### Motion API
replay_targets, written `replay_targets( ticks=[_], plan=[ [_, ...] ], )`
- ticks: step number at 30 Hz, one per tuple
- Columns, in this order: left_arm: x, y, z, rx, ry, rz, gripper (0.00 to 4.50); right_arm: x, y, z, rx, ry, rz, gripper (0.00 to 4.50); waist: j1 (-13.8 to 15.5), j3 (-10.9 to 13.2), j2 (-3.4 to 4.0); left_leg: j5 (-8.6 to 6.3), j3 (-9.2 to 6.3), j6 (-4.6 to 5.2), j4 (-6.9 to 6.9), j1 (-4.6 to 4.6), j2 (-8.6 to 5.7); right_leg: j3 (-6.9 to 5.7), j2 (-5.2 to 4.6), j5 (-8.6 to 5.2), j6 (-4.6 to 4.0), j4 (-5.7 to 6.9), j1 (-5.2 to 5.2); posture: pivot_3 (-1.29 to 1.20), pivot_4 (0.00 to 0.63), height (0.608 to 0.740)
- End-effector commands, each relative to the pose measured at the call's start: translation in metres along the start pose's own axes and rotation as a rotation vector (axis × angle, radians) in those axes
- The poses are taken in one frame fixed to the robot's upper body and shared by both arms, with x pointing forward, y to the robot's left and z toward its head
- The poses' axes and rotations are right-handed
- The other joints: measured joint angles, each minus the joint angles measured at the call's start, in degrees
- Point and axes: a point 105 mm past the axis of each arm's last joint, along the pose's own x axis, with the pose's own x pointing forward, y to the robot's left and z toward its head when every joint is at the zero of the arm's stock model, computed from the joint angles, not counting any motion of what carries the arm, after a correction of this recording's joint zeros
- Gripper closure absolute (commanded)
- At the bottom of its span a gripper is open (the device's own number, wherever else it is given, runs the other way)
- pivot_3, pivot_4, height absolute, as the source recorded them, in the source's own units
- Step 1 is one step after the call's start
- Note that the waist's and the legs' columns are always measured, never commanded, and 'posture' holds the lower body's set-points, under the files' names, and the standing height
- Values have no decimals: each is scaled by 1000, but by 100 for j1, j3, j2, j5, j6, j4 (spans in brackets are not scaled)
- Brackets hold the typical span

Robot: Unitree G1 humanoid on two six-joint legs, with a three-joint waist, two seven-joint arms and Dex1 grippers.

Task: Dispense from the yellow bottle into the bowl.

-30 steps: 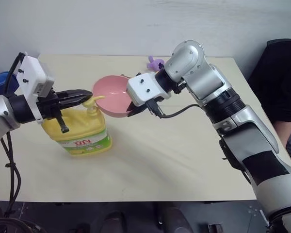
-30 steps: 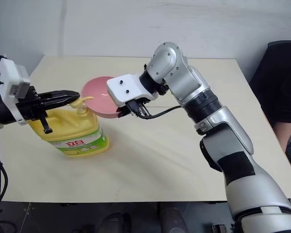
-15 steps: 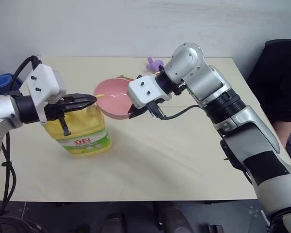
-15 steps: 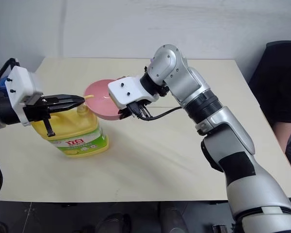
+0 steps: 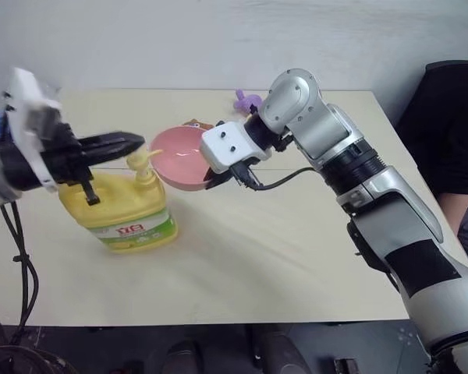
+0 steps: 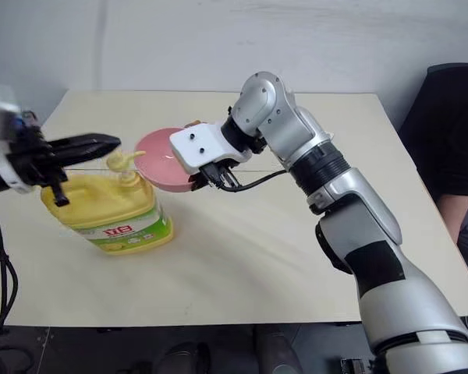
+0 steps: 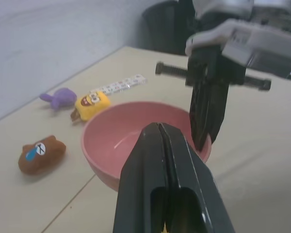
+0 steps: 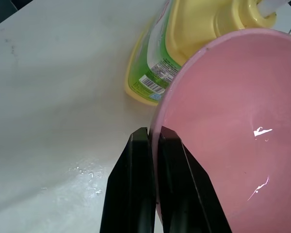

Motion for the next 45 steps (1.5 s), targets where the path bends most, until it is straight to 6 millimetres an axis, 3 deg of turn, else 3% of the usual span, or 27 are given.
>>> replay_targets(
  ticks=[1,5,8,12,22,26,33,45],
  plan=[
    [-14,10,16,55,-13,70,4490,-8,-11,18,-66,-12,15,4500,-20,0,0,0,0,-1,-4,-1,0,0,0,0,0,-3,0,0,150,740],
    [-19,17,8,65,37,99,4490,-7,-20,25,-71,-31,1,4500,-80,0,1,2,0,-5,-17,0,0,-2,0,0,0,-9,-1,0,150,740],
    [-18,13,-8,90,104,85,4490,-8,-22,30,-71,-53,11,4500,-97,0,1,3,3,-7,-30,3,0,-1,0,-1,-1,-14,-1,0,150,740],
    [-14,6,-16,87,108,59,4490,-9,-24,35,-68,-68,14,4500,-87,0,0,3,1,-11,-34,0,2,-7,-3,-2,-4,-20,-2,0,150,740],
    [-14,16,1,59,26,87,4490,-10,-27,42,-78,-75,20,4500,-96,1,1,1,0,-13,-40,-2,3,-9,0,-2,-4,-27,-3,0,150,740],
    [-12,10,-3,62,47,54,4490,-10,-28,44,-82,-76,21,4500,-98,1,1,1,0,-14,-40,-3,4,-9,0,-2,-4,-27,-6,0,150,740],
    [-6,3,-24,82,115,16,4490,-8,-25,39,-91,-49,36,4500,-97,1,1,0,-1,-16,-41,-4,5,-11,-1,-2,-4,-30,-6,0,150,740],
    [1,4,-17,103,108,-6,4490,-2,-20,23,-96,5,46,4500,-96,1,1,0,2,-16,-38,-2,3,-7,0,-2,-4,-25,-5,0,150,740]
  ],
)
